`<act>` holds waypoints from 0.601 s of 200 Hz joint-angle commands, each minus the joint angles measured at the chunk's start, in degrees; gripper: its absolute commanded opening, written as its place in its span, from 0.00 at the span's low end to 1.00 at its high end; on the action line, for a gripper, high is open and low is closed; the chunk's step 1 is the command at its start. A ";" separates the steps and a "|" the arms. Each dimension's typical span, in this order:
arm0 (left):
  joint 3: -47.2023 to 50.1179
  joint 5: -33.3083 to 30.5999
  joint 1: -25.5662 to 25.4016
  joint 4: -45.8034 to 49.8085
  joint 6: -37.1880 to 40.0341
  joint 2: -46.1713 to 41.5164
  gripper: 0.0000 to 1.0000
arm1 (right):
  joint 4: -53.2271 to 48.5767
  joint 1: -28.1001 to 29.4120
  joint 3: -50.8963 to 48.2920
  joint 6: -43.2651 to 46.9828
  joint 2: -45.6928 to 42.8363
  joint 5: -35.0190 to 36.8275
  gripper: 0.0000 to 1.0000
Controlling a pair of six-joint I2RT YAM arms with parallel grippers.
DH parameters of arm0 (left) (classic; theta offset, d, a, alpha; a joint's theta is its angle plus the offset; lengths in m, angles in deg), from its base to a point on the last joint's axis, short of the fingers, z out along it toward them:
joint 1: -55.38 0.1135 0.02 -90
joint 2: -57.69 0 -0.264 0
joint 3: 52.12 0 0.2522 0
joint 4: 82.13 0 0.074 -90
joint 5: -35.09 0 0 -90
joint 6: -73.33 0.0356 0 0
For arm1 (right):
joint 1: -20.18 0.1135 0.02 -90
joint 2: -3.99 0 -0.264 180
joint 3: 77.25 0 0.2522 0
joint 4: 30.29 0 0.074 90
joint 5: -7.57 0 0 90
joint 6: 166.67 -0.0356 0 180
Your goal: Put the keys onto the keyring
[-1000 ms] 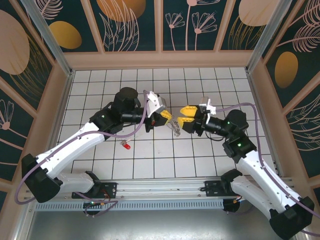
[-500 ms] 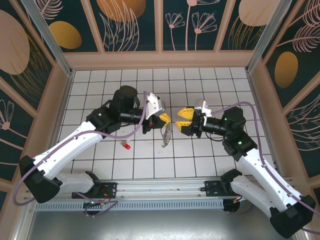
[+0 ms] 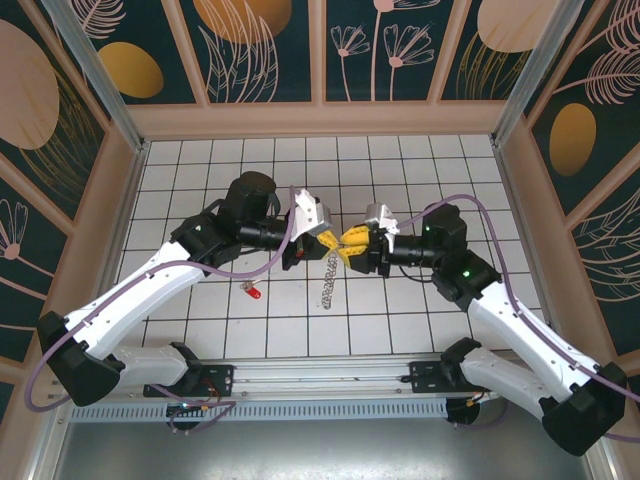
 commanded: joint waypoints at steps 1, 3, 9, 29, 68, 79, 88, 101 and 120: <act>-2.02 0.04 -0.30 1.24 1.59 0.24 0.00 | 0.12 1.43 2.43 1.51 0.75 0.89 0.25; -2.06 0.04 -0.29 1.38 1.68 0.24 0.00 | 0.16 1.55 2.48 1.51 0.86 0.95 0.25; -2.16 0.00 -0.29 1.69 1.88 0.38 0.00 | 0.30 1.83 2.59 1.58 0.98 1.18 0.22; -2.18 -0.62 -0.30 2.34 2.04 0.50 0.00 | 0.17 2.65 2.79 2.08 1.22 1.97 0.10; -1.39 -0.84 -0.28 1.56 1.63 -0.09 0.00 | 2.55 3.29 1.15 1.57 -0.64 2.47 0.00; -0.67 0.05 -0.27 0.43 1.10 -0.65 0.00 | 5.05 3.29 -0.27 0.78 -2.04 2.41 0.00; 0.35 0.72 -0.23 -1.14 0.35 -1.56 0.02 | 7.18 3.29 -1.52 0.04 -3.37 2.30 0.00; 2.16 1.55 -0.22 -4.23 -1.20 -3.32 0.12 | 10.49 3.29 -3.17 -1.16 -5.03 1.75 0.00; 4.57 3.37 -0.19 -8.77 -3.87 -5.95 0.26 | 15.18 3.21 -5.27 -3.47 -6.72 0.91 0.00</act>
